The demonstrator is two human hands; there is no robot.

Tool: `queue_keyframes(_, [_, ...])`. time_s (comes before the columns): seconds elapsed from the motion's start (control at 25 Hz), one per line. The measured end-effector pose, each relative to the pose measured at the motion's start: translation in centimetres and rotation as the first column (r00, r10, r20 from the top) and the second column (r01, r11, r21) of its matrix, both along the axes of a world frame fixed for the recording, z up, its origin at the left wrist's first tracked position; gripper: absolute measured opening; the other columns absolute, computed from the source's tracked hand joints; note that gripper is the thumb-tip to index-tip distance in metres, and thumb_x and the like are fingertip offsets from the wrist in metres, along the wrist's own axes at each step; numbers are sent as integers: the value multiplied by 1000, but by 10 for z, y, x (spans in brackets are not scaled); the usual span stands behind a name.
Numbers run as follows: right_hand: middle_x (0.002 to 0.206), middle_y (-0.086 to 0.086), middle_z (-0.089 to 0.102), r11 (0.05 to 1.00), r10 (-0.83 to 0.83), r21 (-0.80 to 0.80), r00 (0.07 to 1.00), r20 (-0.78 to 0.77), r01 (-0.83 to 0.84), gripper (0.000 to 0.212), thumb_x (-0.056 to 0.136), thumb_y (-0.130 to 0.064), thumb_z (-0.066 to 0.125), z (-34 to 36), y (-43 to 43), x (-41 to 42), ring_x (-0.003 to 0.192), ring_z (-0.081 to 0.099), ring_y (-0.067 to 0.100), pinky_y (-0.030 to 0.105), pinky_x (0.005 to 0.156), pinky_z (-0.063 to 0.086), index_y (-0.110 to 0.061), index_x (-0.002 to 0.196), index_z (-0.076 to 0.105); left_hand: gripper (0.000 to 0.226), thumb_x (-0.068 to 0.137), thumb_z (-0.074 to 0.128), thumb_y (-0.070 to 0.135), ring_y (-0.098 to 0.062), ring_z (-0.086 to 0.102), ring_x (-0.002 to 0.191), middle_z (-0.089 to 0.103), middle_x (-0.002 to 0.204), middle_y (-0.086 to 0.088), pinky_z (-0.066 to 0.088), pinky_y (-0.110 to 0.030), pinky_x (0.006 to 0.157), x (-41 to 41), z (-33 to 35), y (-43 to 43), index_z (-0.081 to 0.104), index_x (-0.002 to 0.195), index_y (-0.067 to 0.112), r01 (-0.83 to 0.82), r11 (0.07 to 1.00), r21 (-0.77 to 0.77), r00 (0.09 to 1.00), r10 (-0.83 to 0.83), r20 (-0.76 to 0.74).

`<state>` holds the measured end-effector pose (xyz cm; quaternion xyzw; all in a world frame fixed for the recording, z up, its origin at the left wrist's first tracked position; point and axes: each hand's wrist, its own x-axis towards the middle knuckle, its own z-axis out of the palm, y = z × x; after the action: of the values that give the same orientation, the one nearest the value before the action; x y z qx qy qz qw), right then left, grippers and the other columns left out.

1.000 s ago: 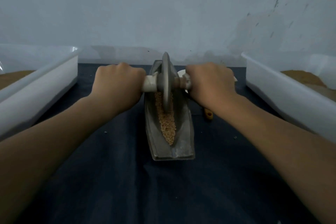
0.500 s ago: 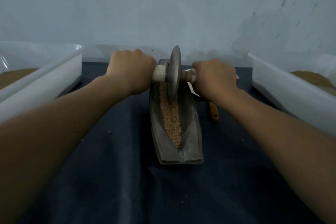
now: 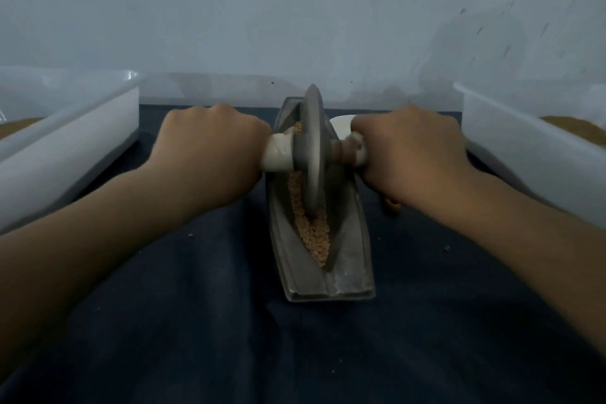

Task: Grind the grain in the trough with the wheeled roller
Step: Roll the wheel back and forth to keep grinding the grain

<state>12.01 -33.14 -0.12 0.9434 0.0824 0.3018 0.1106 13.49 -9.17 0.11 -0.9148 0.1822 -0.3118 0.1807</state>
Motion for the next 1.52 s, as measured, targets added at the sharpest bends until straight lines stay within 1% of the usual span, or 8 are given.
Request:
queue_keyframes(0.2, [75,-1,46,987,-57,148,995,-84,69,7,87,-25,63,2,11,48,74,55,28,30,56,33,-27,91,57,11,89,59,28,-34,63,79,59,86,-8,39,-36,61,51,18,-24,64,97,23,-50,998,-40,997,47,-60])
queue_keyframes(0.44, [52,-9,28,992,124,-25,990,70,-122,33,60,-26,65,5,-8,-27,42,27,16,20,48,14,-27,65,32,15,70,55,47,-20,39,49,27,57,12,31,-26,49,-12,10,18,47,73,34,126,991,-49,985,-131,-108])
queue_keyframes(0.56, [50,-10,28,990,138,-28,989,55,-137,31,50,-28,63,5,-13,-38,40,32,20,17,50,13,-28,65,35,22,61,45,52,-21,41,40,29,53,12,32,-22,45,-19,6,30,55,71,36,138,990,-34,989,-139,-56])
queue_keyframes(0.84, [76,1,50,994,-78,68,994,-82,84,15,84,-15,61,14,17,47,74,56,27,29,57,33,-26,83,51,12,89,57,31,-31,62,77,60,84,-5,38,-34,60,45,8,-14,65,94,23,-119,981,-154,987,101,-124])
queue_keyframes(1.12, [51,-10,35,996,84,-42,996,42,-82,40,56,-26,74,6,-9,-36,42,33,15,18,48,15,-30,65,35,34,63,73,34,-16,16,42,18,53,8,11,-19,47,-24,3,18,39,65,30,95,994,-55,995,-93,46])
queue_keyframes(1.2, [48,-10,30,996,88,-37,994,69,-86,44,48,-24,76,4,-9,-39,39,30,16,15,51,15,-30,64,36,32,59,74,33,-18,19,40,19,53,9,12,-17,48,-26,1,20,42,62,30,65,995,-78,998,-63,17])
queue_keyframes(1.4, [65,-4,41,994,-63,83,995,-80,69,17,84,-28,65,8,11,29,67,52,25,28,54,30,-28,78,49,8,86,60,30,-29,61,73,59,82,-3,37,-34,59,30,8,-9,63,92,27,-63,991,-121,991,47,-129])
queue_keyframes(1.52, [74,-2,50,981,-78,168,987,-139,101,6,86,-27,64,6,11,31,73,51,24,31,59,35,-27,91,60,9,88,58,24,-29,57,72,44,73,-1,39,-35,60,36,21,-18,64,95,23,-65,994,-84,991,54,-123])
